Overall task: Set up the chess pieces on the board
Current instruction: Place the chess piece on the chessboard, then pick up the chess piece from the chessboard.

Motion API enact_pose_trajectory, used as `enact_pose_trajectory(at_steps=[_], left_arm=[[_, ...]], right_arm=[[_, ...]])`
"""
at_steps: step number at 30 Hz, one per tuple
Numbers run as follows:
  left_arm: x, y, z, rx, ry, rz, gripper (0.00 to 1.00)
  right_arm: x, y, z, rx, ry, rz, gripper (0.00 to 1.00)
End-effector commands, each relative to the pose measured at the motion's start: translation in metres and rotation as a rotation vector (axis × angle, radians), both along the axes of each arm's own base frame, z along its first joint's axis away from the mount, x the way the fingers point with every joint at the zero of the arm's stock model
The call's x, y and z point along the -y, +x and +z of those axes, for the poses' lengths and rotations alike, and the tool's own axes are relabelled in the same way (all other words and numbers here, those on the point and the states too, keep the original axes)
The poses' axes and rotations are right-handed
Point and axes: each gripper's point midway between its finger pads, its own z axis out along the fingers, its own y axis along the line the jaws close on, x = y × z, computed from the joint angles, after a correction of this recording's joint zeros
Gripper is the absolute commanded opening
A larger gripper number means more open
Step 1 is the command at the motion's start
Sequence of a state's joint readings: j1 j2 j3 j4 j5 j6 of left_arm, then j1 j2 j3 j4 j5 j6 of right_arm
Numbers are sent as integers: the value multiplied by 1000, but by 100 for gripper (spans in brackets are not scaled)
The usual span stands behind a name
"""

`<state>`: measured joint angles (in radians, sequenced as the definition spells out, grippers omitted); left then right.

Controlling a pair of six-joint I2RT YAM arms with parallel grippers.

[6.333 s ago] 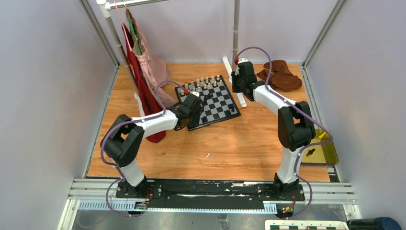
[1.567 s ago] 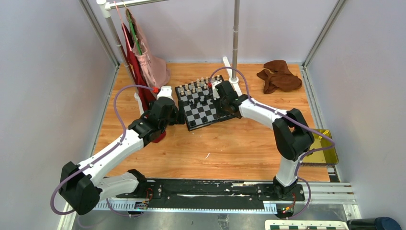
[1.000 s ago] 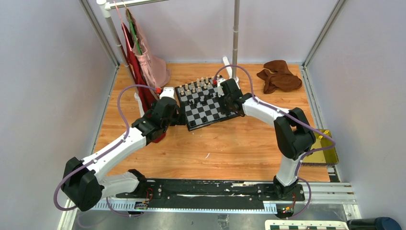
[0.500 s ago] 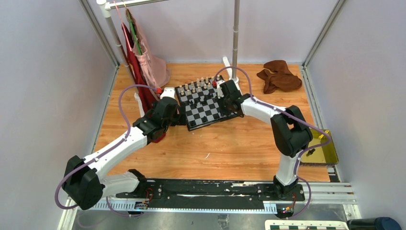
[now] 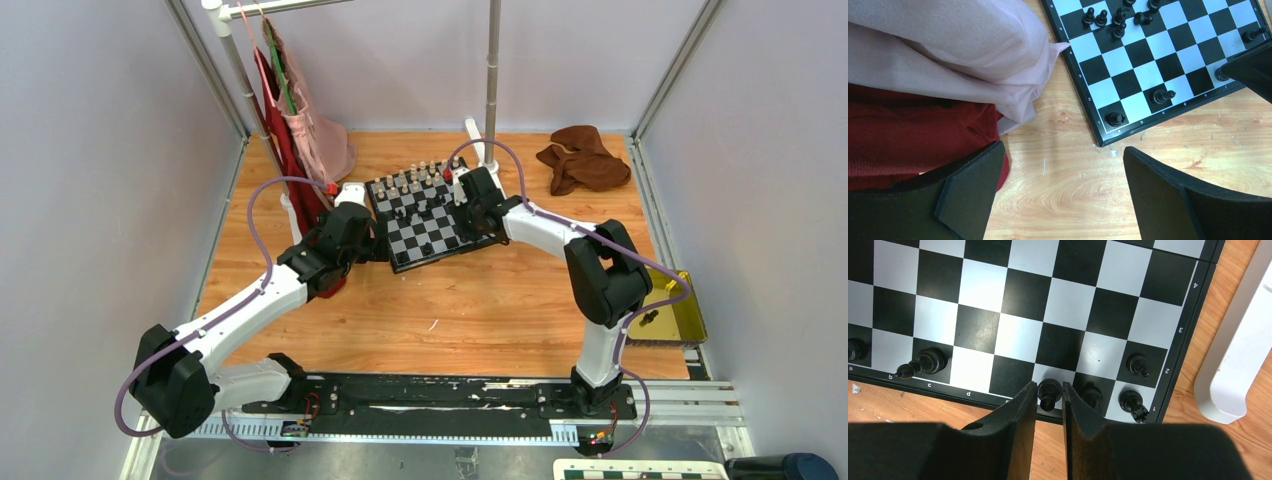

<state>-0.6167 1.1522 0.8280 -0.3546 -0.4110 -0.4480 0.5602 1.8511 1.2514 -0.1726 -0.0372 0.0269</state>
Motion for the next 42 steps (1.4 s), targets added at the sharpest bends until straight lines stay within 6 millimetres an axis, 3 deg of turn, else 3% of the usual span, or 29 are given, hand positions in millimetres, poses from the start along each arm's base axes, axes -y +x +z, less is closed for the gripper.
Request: enact_pose_trajectory(at_steps=[1, 13, 21, 32, 42], left_arm=[[0, 2, 3, -2, -12, 10, 95], [1, 5, 10, 19, -21, 11, 97], [6, 9, 6, 16, -21, 6, 98], [9, 17, 5, 15, 1, -2, 100], [14, 22, 3, 9, 0, -12, 100]], right_arm=[[3, 6, 3, 0, 7, -17, 30], [-9, 24, 43, 63, 50, -26, 32], [-34, 49, 61, 95, 80, 5, 32], [-73, 79, 57, 79, 120, 66, 36], [-85, 88, 46, 69, 136, 81, 38]])
